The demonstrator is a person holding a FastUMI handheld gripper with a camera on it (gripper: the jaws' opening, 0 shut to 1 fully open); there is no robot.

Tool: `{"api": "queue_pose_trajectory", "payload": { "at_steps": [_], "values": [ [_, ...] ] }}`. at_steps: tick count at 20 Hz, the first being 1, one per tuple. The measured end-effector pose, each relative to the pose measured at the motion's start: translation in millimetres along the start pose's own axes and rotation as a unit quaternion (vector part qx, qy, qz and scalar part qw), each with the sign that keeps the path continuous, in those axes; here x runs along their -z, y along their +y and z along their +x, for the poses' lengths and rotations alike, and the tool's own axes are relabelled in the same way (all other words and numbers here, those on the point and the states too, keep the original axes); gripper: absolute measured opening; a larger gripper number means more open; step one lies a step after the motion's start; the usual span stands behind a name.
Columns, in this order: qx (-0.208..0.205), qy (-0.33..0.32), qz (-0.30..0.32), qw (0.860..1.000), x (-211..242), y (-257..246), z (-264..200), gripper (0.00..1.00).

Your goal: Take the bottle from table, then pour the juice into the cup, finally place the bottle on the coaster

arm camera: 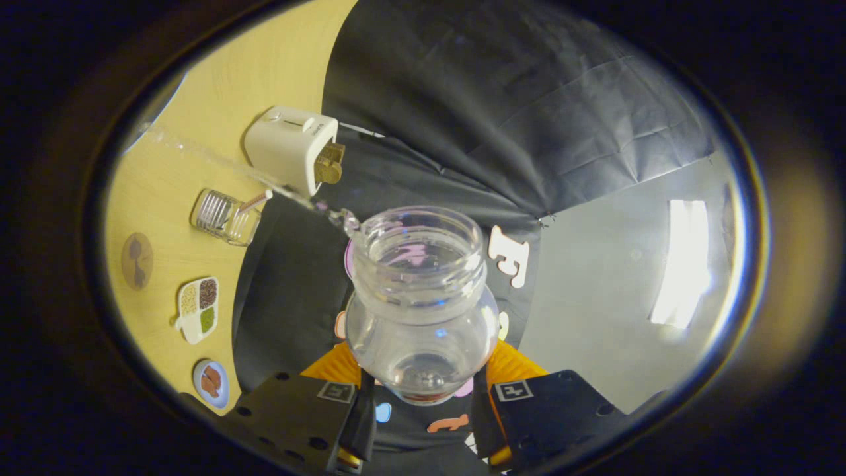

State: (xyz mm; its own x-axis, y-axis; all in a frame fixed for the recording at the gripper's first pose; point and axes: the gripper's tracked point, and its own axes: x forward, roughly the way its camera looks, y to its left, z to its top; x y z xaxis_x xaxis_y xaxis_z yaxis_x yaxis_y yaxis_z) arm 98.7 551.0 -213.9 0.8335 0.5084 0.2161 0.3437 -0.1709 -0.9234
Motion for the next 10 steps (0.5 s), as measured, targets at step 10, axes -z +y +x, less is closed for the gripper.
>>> {"api": "queue_pose_trajectory", "payload": {
  "at_steps": [10],
  "values": [
    [0.014,-0.050,-0.026,0.998,-23,-3,-4,0.62]
  ]
}}
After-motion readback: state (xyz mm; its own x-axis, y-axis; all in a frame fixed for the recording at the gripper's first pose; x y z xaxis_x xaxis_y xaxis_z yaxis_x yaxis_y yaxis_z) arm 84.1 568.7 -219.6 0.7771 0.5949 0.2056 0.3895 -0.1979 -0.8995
